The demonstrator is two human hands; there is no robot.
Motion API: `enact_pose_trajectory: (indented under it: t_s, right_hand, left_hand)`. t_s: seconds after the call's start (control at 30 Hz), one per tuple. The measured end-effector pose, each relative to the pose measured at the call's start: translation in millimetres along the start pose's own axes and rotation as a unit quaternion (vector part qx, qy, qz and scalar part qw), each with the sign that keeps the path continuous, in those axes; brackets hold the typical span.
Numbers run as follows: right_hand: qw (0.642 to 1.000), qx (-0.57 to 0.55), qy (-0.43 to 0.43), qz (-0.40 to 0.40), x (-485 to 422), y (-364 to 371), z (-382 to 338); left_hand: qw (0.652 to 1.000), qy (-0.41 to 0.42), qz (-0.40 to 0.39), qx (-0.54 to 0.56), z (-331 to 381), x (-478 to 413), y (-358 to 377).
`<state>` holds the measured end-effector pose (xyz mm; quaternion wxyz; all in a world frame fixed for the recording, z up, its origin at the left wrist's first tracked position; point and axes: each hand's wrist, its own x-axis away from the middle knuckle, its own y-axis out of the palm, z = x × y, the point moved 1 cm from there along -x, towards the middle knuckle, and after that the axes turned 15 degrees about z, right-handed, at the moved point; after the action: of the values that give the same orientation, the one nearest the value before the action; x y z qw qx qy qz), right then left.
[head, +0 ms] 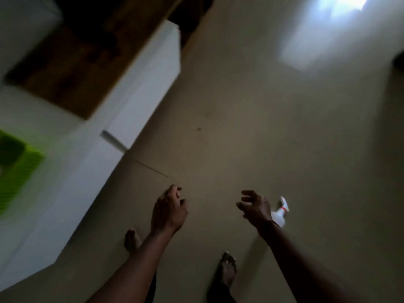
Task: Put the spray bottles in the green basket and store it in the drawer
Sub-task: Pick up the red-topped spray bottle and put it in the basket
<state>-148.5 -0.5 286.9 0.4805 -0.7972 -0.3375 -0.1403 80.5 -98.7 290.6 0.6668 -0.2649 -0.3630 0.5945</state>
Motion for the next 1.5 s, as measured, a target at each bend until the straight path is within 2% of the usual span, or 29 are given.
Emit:
enact_pose_trajectory:
  t_s: [0.17, 0.33, 0.5, 0.7, 0.97, 1.13, 1.33, 1.5]
  right_hand:
    - [0.996, -0.019, 0.068, 0.051, -25, -78, 105]
    - [0.992, -0.003, 0.115, 0.052, -49, -122, 180]
    - [0.991, -0.002, 0.133, 0.031, -87, -151, 226]
    - [0.99, 0.026, 0.138, 0.019, -127, -160, 245]
    - [0.986, 0.055, 0.155, 0.005, -218, -126, 278]
    - [0.975, 0.087, 0.204, -0.011, -297, -85, 326]
    - [0.96, 0.054, 0.271, 0.039, -381, -28, 384]
    - [0.956, 0.028, 0.288, 0.047, -412, 17, 413]
  left_hand:
    - [0.993, 0.09, -0.067, -0.029, 76, 53, 85]
    - [0.984, 0.132, -0.114, -0.046, 124, 95, 149]
    - [0.975, 0.147, -0.157, -0.053, 161, 118, 200]
    - [0.966, 0.159, -0.193, -0.067, 179, 99, 248]
    - [0.95, 0.173, -0.242, -0.093, 174, 55, 356]
    - [0.944, 0.193, -0.249, -0.097, 152, 21, 434]
    - [0.941, 0.223, -0.23, -0.112, 109, -25, 510]
    - [0.939, 0.216, -0.225, -0.143, 65, -44, 532]
